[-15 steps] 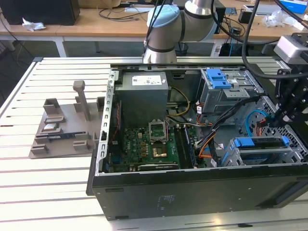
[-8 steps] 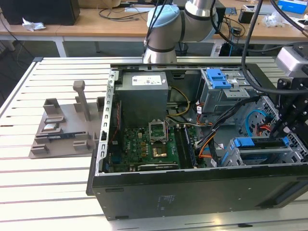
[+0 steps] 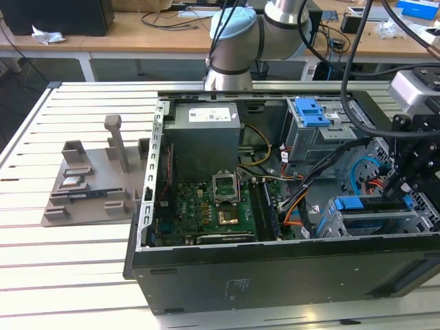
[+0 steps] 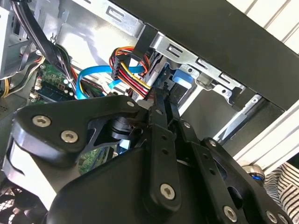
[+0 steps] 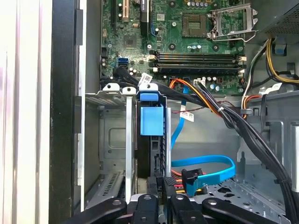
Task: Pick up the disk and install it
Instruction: 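Insert the first disk wire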
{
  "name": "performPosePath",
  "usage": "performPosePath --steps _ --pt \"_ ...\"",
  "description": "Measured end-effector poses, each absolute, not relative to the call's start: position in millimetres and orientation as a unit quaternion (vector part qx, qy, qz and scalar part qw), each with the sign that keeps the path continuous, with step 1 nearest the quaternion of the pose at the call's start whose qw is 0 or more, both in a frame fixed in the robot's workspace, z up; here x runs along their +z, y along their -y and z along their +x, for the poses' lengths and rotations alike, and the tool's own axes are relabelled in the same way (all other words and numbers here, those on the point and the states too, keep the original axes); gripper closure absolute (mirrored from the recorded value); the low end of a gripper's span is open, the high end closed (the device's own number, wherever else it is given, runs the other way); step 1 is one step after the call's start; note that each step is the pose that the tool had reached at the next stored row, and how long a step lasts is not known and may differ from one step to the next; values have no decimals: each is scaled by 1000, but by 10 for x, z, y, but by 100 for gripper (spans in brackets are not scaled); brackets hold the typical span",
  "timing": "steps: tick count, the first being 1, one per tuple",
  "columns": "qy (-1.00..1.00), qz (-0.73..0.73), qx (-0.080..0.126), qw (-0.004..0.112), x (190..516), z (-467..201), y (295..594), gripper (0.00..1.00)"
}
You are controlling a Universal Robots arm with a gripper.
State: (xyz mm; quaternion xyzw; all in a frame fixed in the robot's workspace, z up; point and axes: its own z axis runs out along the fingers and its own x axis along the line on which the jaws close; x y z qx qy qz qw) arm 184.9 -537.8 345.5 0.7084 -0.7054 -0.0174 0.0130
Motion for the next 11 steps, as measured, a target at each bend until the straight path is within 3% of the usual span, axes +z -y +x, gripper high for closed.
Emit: performPosePath --steps 11 --pt "705 708 -18 13 3387 1849 5375 83"
